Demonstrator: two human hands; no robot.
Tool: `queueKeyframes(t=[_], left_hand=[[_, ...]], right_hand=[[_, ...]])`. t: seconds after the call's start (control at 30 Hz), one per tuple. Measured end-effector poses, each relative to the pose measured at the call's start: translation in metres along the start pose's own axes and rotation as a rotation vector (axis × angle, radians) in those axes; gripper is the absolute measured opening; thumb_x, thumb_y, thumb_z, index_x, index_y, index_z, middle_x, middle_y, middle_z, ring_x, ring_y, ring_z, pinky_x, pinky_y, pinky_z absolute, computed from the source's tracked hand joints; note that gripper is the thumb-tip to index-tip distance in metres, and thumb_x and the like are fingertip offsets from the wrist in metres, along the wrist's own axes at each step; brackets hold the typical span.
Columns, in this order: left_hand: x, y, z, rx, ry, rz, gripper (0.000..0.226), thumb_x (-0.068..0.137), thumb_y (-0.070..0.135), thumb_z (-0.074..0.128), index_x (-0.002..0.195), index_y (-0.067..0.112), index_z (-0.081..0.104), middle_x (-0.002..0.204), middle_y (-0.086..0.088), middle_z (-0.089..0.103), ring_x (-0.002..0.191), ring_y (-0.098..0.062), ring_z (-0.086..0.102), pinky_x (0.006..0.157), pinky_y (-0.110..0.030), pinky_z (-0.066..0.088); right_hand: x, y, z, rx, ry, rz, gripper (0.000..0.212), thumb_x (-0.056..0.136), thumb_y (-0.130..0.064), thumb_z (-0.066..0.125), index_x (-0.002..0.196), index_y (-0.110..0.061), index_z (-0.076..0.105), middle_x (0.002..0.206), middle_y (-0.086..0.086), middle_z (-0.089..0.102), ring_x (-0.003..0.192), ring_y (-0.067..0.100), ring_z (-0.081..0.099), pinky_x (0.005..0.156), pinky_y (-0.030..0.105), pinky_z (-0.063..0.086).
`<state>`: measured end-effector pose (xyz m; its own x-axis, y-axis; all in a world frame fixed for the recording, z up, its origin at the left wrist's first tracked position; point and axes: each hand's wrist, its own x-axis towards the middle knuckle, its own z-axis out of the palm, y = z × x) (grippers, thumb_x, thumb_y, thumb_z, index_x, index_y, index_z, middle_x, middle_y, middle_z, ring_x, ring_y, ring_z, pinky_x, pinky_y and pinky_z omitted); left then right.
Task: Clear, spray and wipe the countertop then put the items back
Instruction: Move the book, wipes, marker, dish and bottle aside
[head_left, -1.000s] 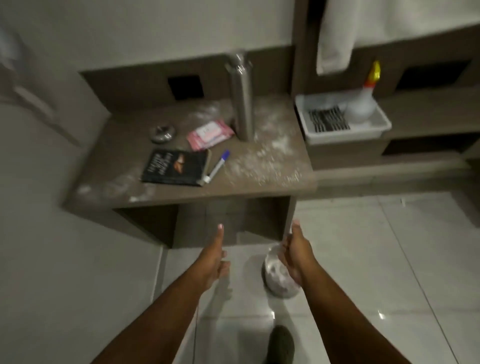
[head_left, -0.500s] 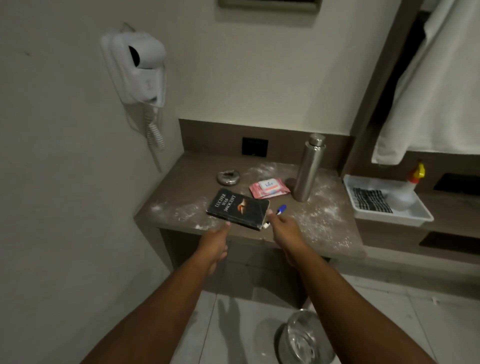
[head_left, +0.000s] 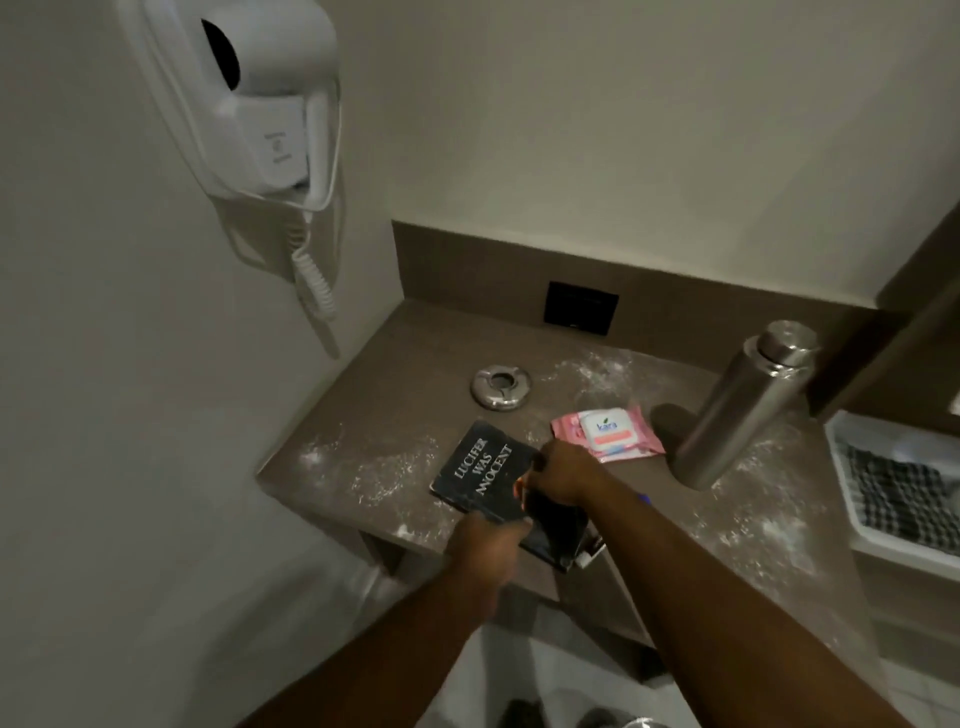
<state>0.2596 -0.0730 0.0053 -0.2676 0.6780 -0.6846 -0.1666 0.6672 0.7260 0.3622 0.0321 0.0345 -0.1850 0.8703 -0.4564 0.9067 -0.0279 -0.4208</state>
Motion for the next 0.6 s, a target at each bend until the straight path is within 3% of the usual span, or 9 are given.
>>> queueKeyframes(t=[0.03,0.1,0.17,0.3,0.4,0.47,0.53,0.6], left_hand=[[0.005,0.003,0.005,-0.034,0.045,0.001,0.037,0.081,0.017,0.072,0.115,0.014,0.056,0.102,-0.011,0.066,0.095,-0.026,0.065,0.089,-0.04,0.055],[0.01,0.009,0.011,-0.151,0.076,0.006,0.034,0.082,0.01,0.069,0.114,0.01,0.057,0.091,-0.017,0.065,0.078,-0.023,0.06,0.072,-0.033,0.053],[0.017,0.012,0.013,-0.249,0.105,0.001,0.028,0.082,0.007,0.068,0.108,0.012,0.058,0.082,-0.011,0.064,0.068,-0.022,0.055,0.061,-0.032,0.047],[0.024,0.017,0.003,-0.315,0.094,-0.129,0.019,0.083,0.014,0.069,0.1,0.013,0.06,0.091,-0.009,0.065,0.075,-0.022,0.06,0.068,-0.035,0.051],[0.028,0.017,-0.022,-0.37,0.053,-0.157,0.028,0.085,0.011,0.066,0.112,0.015,0.06,0.108,-0.013,0.066,0.096,-0.03,0.064,0.08,-0.044,0.056],[0.033,0.025,-0.048,-0.338,0.042,-0.118,0.031,0.086,0.007,0.063,0.115,0.016,0.063,0.113,-0.015,0.068,0.101,-0.035,0.066,0.09,-0.053,0.054],[0.042,0.042,-0.076,-0.314,0.054,-0.094,0.029,0.09,0.005,0.056,0.114,0.019,0.064,0.111,-0.013,0.07,0.1,-0.034,0.067,0.085,-0.053,0.055],[0.057,0.065,-0.099,-0.292,0.097,-0.044,0.03,0.093,0.005,0.052,0.114,0.022,0.063,0.112,-0.01,0.068,0.102,-0.033,0.065,0.079,-0.047,0.055]], right_hand=[[0.007,0.0,0.0,-0.031,-0.009,0.002,0.036,0.084,-0.032,0.068,0.111,-0.008,0.063,0.112,0.014,0.066,0.094,0.027,0.062,0.074,0.03,0.047],[0.019,0.0,-0.001,-0.098,0.011,-0.007,0.036,0.081,-0.033,0.07,0.108,-0.009,0.064,0.112,0.015,0.065,0.098,0.029,0.064,0.076,0.032,0.049],[0.029,-0.001,0.0,-0.144,0.004,-0.015,0.04,0.08,-0.035,0.072,0.11,-0.01,0.065,0.113,0.015,0.064,0.103,0.03,0.063,0.077,0.033,0.049],[0.043,0.0,-0.004,-0.146,-0.077,-0.023,0.047,0.08,-0.044,0.071,0.114,-0.011,0.067,0.112,0.016,0.065,0.102,0.029,0.061,0.08,0.033,0.05],[0.046,-0.01,-0.016,-0.095,-0.204,-0.036,0.042,0.087,-0.038,0.066,0.115,-0.007,0.067,0.112,0.015,0.065,0.094,0.025,0.06,0.076,0.03,0.047],[0.044,-0.022,-0.027,0.037,-0.27,-0.013,0.031,0.089,-0.033,0.064,0.102,-0.004,0.067,0.1,0.014,0.065,0.084,0.022,0.057,0.066,0.027,0.044],[0.04,-0.038,-0.035,0.315,-0.322,0.031,0.031,0.089,-0.032,0.065,0.092,-0.001,0.066,0.08,0.014,0.062,0.069,0.023,0.055,0.051,0.024,0.039],[0.04,-0.058,-0.041,0.564,-0.345,0.066,0.03,0.09,-0.031,0.065,0.096,-0.003,0.061,0.065,0.009,0.056,0.051,0.017,0.048,0.043,0.024,0.031]])
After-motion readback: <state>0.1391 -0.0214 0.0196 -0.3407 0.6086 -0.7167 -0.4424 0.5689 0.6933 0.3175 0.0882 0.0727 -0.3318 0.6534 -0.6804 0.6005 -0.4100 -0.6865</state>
